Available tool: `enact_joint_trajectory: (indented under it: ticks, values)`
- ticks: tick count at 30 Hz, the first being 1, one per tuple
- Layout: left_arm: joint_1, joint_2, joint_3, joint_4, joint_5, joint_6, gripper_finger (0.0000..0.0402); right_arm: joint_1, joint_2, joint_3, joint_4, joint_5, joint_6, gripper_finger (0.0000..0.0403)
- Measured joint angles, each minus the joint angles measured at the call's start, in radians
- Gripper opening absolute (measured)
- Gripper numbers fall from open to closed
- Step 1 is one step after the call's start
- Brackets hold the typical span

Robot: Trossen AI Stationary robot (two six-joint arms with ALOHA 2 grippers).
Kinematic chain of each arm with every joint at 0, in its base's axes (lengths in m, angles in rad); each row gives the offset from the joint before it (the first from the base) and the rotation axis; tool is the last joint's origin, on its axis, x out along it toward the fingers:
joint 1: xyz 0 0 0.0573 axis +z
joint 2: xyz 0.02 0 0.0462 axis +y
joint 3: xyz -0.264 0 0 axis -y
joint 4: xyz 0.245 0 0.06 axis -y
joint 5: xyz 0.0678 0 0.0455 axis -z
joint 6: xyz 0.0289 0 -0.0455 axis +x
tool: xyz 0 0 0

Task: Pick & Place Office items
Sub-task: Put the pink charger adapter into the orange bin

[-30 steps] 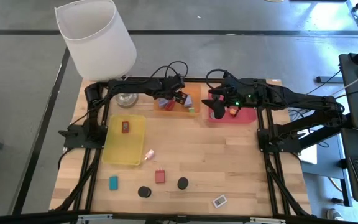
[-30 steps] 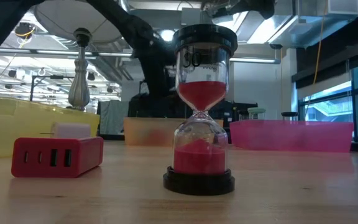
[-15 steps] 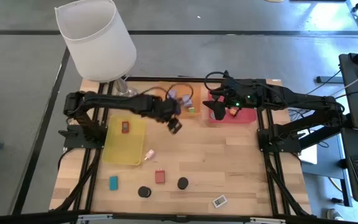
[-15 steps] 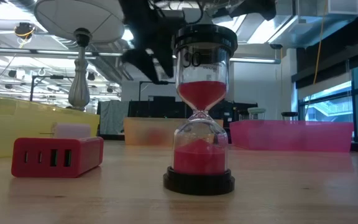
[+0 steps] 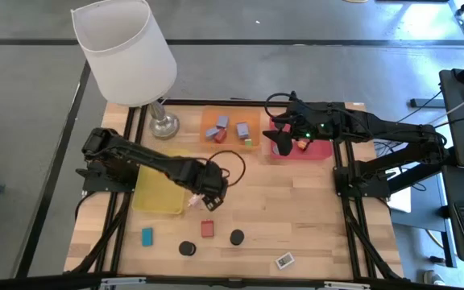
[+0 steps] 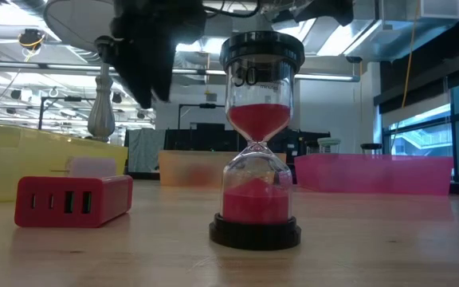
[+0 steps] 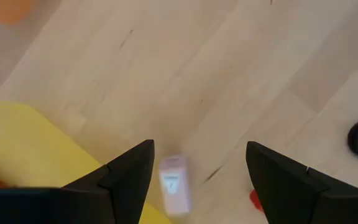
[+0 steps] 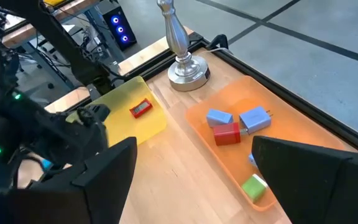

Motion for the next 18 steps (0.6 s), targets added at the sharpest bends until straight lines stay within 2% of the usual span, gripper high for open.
enact_joint_trajectory:
  ticks: [7,18]
  values:
    - [-0.023,0.088,0.000,-0.074,0.040,-0.052,0.0251,0.000,0.000,0.000,0.000,0.000,-0.012,0.0322]
    - [-0.013,0.232,0.000,-0.092,0.097,0.002,0.0251,0.000,0.000,0.000,0.000,0.000,-0.012,0.0322]
